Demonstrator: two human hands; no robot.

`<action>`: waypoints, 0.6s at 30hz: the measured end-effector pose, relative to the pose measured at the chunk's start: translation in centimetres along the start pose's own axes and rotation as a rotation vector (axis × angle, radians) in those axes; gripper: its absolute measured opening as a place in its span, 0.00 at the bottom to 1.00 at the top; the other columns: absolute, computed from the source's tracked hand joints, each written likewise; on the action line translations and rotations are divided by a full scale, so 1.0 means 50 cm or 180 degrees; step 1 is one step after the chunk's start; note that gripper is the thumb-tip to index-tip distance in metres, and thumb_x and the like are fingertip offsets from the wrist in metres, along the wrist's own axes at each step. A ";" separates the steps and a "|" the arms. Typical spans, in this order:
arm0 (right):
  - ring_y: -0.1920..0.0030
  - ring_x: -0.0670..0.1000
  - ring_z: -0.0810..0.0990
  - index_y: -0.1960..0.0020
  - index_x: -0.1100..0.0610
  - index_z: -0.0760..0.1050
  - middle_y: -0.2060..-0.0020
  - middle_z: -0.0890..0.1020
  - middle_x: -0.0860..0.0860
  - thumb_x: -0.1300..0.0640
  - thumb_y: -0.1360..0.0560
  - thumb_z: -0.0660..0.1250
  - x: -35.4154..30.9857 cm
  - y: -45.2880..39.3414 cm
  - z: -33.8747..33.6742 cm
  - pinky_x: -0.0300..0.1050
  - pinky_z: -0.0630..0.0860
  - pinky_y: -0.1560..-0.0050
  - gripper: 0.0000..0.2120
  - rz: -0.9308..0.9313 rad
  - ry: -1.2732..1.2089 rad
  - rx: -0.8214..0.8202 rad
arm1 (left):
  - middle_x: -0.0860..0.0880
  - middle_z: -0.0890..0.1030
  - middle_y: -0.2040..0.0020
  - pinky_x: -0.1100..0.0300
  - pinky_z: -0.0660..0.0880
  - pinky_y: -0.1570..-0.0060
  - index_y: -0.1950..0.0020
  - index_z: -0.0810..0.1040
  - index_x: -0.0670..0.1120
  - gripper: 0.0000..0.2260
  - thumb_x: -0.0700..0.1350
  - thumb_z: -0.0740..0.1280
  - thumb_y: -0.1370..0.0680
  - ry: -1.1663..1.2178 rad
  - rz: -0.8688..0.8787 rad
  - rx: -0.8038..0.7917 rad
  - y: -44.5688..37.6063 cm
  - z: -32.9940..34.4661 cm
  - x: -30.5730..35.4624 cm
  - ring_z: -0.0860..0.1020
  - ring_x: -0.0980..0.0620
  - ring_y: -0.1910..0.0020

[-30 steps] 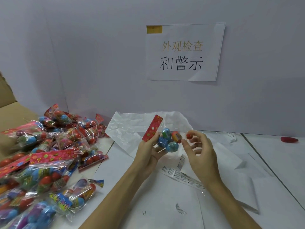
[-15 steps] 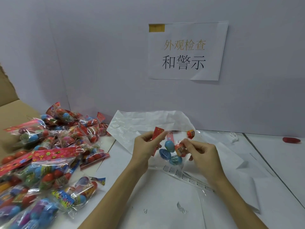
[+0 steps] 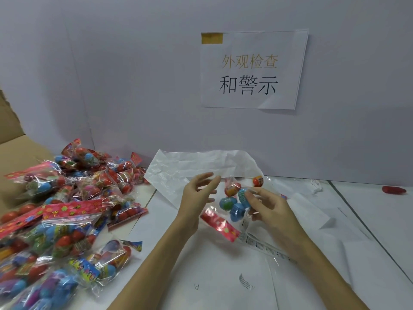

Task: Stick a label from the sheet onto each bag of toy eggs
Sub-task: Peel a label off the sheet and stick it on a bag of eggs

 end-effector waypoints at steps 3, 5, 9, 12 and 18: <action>0.58 0.45 0.82 0.42 0.50 0.85 0.53 0.88 0.49 0.40 0.25 0.68 0.001 0.003 0.005 0.40 0.79 0.60 0.18 -0.0033 0.0106 -0.0054 | 0.46 0.88 0.51 0.62 0.81 0.57 0.46 0.87 0.45 0.17 0.57 0.72 0.23 0.0021 -0.0170 -0.0570 0.009 0.037 -0.015 0.86 0.51 0.54; 0.57 0.44 0.83 0.43 0.50 0.86 0.53 0.88 0.48 0.43 0.22 0.66 0.001 0.004 0.008 0.37 0.78 0.60 0.16 -0.0025 0.0091 -0.0091 | 0.44 0.87 0.54 0.63 0.79 0.58 0.50 0.88 0.42 0.12 0.51 0.73 0.21 0.0298 -0.0189 -0.0612 0.010 0.041 -0.020 0.84 0.52 0.57; 0.48 0.50 0.86 0.40 0.49 0.84 0.50 0.89 0.47 0.51 0.15 0.61 0.011 -0.002 0.010 0.45 0.83 0.51 0.13 0.0099 0.0096 -0.0034 | 0.43 0.87 0.54 0.62 0.81 0.58 0.51 0.87 0.39 0.09 0.46 0.76 0.23 0.0739 -0.0112 -0.0397 0.007 0.029 -0.010 0.85 0.49 0.58; 0.46 0.51 0.87 0.35 0.48 0.81 0.48 0.89 0.48 0.45 0.17 0.61 0.009 0.002 0.029 0.50 0.85 0.45 0.16 0.0097 0.0092 -0.0182 | 0.42 0.87 0.52 0.59 0.83 0.56 0.50 0.87 0.39 0.10 0.46 0.75 0.22 0.0611 -0.0034 -0.0040 0.007 0.013 -0.012 0.87 0.46 0.55; 0.53 0.54 0.89 0.36 0.50 0.80 0.53 0.89 0.53 0.43 0.27 0.73 0.009 0.006 0.023 0.52 0.85 0.48 0.22 0.0114 0.0152 -0.0227 | 0.45 0.86 0.47 0.63 0.80 0.61 0.41 0.85 0.44 0.12 0.50 0.71 0.19 0.0417 -0.0288 -0.0200 0.001 0.009 -0.016 0.84 0.49 0.55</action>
Point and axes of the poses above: each hand's wrist, its own y-axis away from the middle knuckle, its own z-axis out of the palm, x = y × z, the point moved 10 cm from there along -y, towards the middle knuckle
